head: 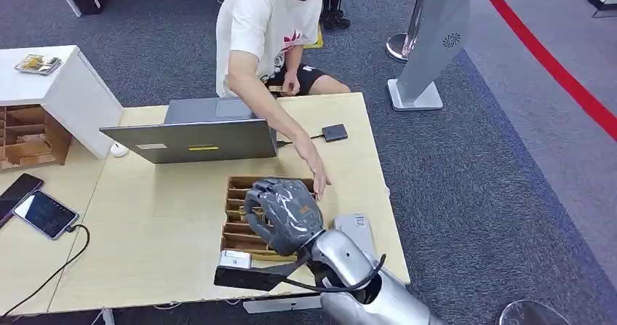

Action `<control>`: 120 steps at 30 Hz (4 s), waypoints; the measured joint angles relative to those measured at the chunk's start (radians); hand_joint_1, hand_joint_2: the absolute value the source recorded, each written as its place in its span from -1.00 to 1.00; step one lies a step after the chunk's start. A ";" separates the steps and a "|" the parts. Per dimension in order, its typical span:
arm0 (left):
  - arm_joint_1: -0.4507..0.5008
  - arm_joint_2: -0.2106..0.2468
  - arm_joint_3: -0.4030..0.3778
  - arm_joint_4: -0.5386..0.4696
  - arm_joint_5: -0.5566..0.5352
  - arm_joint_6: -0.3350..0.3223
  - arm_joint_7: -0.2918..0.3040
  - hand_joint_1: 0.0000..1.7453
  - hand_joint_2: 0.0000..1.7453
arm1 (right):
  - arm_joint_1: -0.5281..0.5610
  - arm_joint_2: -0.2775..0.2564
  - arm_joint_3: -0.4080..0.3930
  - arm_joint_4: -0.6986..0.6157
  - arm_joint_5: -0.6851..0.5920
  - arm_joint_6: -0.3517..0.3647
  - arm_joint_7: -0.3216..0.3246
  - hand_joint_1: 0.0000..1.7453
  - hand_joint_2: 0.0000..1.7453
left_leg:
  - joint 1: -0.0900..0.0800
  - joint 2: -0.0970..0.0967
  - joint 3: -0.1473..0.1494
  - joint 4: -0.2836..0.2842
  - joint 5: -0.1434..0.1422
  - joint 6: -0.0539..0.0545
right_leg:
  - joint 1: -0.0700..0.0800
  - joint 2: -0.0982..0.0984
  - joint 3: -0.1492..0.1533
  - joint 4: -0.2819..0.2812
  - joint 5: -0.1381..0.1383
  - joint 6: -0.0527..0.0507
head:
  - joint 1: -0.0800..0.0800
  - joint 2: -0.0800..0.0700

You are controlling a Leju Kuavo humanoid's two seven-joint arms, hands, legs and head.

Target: Pass the card to the sensor for recognition and then transmit it.

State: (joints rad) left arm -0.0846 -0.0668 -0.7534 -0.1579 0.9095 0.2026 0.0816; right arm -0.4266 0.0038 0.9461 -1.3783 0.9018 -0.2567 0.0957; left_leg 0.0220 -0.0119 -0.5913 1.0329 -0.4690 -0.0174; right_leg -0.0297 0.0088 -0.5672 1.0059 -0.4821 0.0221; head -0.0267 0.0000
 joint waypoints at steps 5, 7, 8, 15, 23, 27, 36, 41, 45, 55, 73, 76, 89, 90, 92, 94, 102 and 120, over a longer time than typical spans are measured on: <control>-0.001 0.000 -0.001 0.000 -0.002 -0.003 0.008 -1.00 -1.00 | -0.013 0.002 -0.011 0.039 0.032 -0.003 0.022 0.18 1.00 | 0.000 0.000 0.000 0.000 0.000 0.000 | 0.000 0.000 0.000 0.000 0.000 0.000 | 0.000 0.000; -0.001 0.000 -0.001 0.000 -0.002 -0.004 0.008 -1.00 -1.00 | -0.014 0.002 -0.021 0.050 0.044 -0.003 0.028 -0.02 1.00 | 0.000 0.000 0.000 0.000 0.000 0.000 | 0.000 0.000 0.000 0.000 0.000 0.000 | 0.000 0.000; -0.001 0.000 -0.001 0.000 -0.002 -0.004 0.009 -1.00 -1.00 | -0.015 0.002 -0.027 0.056 0.050 -0.003 0.031 -0.04 1.00 | 0.000 0.000 0.000 0.000 0.000 0.000 | 0.000 0.000 0.000 0.000 0.000 0.000 | 0.000 0.000; -0.002 0.000 -0.004 0.000 -0.003 -0.006 0.011 -1.00 -1.00 | -0.017 0.005 -0.062 0.104 0.083 -0.002 0.050 0.00 1.00 | 0.000 0.000 0.000 0.000 0.000 0.000 | 0.000 0.000 0.000 0.000 0.000 0.000 | 0.000 0.000; -0.004 0.000 -0.014 0.000 -0.003 -0.006 0.014 -1.00 -1.00 | -0.020 0.013 -0.082 0.136 0.093 -0.002 0.054 -0.04 1.00 | 0.000 0.000 0.000 0.000 0.000 0.000 | 0.000 0.000 0.000 0.000 0.000 0.000 | 0.000 0.000; -0.005 0.000 -0.018 0.000 -0.005 -0.006 0.015 -1.00 -1.00 | -0.020 0.014 -0.085 0.142 0.095 -0.001 0.055 0.06 1.00 | 0.000 0.000 0.000 0.000 0.000 0.000 | 0.000 0.000 0.000 0.000 0.000 0.000 | 0.000 0.000; -0.007 0.000 -0.026 0.000 -0.012 -0.007 0.020 -1.00 -1.00 | -0.030 0.034 -0.097 0.176 0.104 0.016 0.066 -0.04 1.00 | 0.000 0.000 0.000 0.000 0.000 0.000 | 0.000 0.000 0.000 0.000 0.000 0.000 | 0.000 0.000; -0.007 0.000 -0.026 0.000 -0.012 -0.008 0.021 -1.00 -1.00 | -0.040 0.045 -0.104 0.209 0.115 0.017 0.072 -0.08 1.00 | 0.000 0.000 0.000 0.000 0.000 0.000 | 0.000 0.000 0.000 0.000 0.000 0.000 | 0.000 0.000; -0.007 0.000 -0.026 0.000 -0.013 -0.008 0.022 -1.00 -1.00 | -0.046 0.050 -0.108 0.229 0.118 0.018 0.072 -0.12 1.00 | 0.000 0.000 0.000 0.000 0.000 0.000 | 0.000 0.000 0.000 0.000 0.000 0.000 | 0.000 0.000; -0.009 0.000 -0.026 0.000 -0.014 -0.009 0.029 -1.00 -1.00 | -0.058 0.062 -0.122 0.276 0.128 0.019 0.082 -0.12 1.00 | 0.000 0.000 0.000 0.000 0.000 0.000 | 0.000 0.000 0.000 0.000 0.000 0.000 | 0.000 0.000; -0.011 0.000 -0.032 0.000 -0.015 -0.010 0.030 -1.00 -1.00 | -0.063 0.071 -0.148 0.348 0.145 0.021 0.090 0.02 1.00 | 0.000 0.000 0.000 0.000 0.000 0.000 | 0.000 0.000 0.000 0.000 0.000 0.000 | 0.000 0.000; -0.011 0.000 -0.032 0.000 -0.015 -0.010 0.030 -1.00 -1.00 | -0.063 0.072 -0.151 0.355 0.146 0.023 0.090 0.10 1.00 | 0.000 0.000 0.000 0.000 0.000 0.000 | 0.000 0.000 0.000 0.000 0.000 0.000 | 0.000 0.000; -0.011 0.000 -0.033 0.000 -0.012 -0.010 0.031 -1.00 -1.00 | -0.067 0.077 -0.181 0.395 0.174 0.022 0.091 0.80 1.00 | 0.000 0.000 0.000 0.000 0.000 0.000 | 0.000 0.000 0.000 0.000 0.000 0.000 | 0.000 0.000; -0.012 0.000 -0.033 0.000 -0.012 -0.010 0.031 -1.00 -1.00 | -0.067 0.077 -0.183 0.397 0.176 0.022 0.091 0.78 1.00 | 0.000 0.000 0.000 0.000 0.000 0.000 | 0.000 0.000 0.000 0.000 0.000 0.000 | 0.000 0.000; -0.012 0.000 -0.033 0.000 -0.012 -0.010 0.031 -1.00 -1.00 | -0.067 0.078 -0.186 0.400 0.177 0.022 0.091 0.84 1.00 | 0.000 0.000 0.000 0.000 0.000 0.000 | 0.000 0.000 0.000 0.000 0.000 0.000 | 0.000 0.000; -0.012 0.000 -0.033 0.000 -0.011 -0.010 0.031 -1.00 -1.00 | -0.068 0.080 -0.189 0.403 0.178 0.022 0.091 0.88 1.00 | 0.000 0.000 0.000 0.000 0.000 0.000 | 0.000 0.000 0.000 0.000 0.000 0.000 | 0.000 0.000; -0.011 0.000 -0.033 0.000 -0.008 -0.008 0.031 -1.00 -1.00 | -0.068 0.086 -0.201 0.406 0.178 0.020 0.090 1.00 1.00 | 0.000 0.000 0.000 0.000 0.000 0.000 | 0.000 0.000 0.000 0.000 0.000 0.000 | 0.000 0.000; 0.001 0.003 -0.030 0.000 0.055 0.005 -0.021 -1.00 -1.00 | 0.001 0.054 -0.325 -0.064 -0.263 -0.015 -0.113 1.00 1.00 | 0.000 0.000 0.000 0.000 0.000 0.000 | 0.000 0.000 -0.001 0.000 0.000 0.000 | 0.000 0.000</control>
State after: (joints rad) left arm -0.0838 -0.0641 -0.7835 -0.1579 0.9640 0.2079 0.0603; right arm -0.4253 0.0580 0.6206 -1.4421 0.6389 -0.2713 -0.0176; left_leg 0.0219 -0.0118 -0.5917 1.0330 -0.4689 -0.0175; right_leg -0.0299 0.0088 -0.5682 1.0058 -0.4821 0.0221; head -0.0267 0.0000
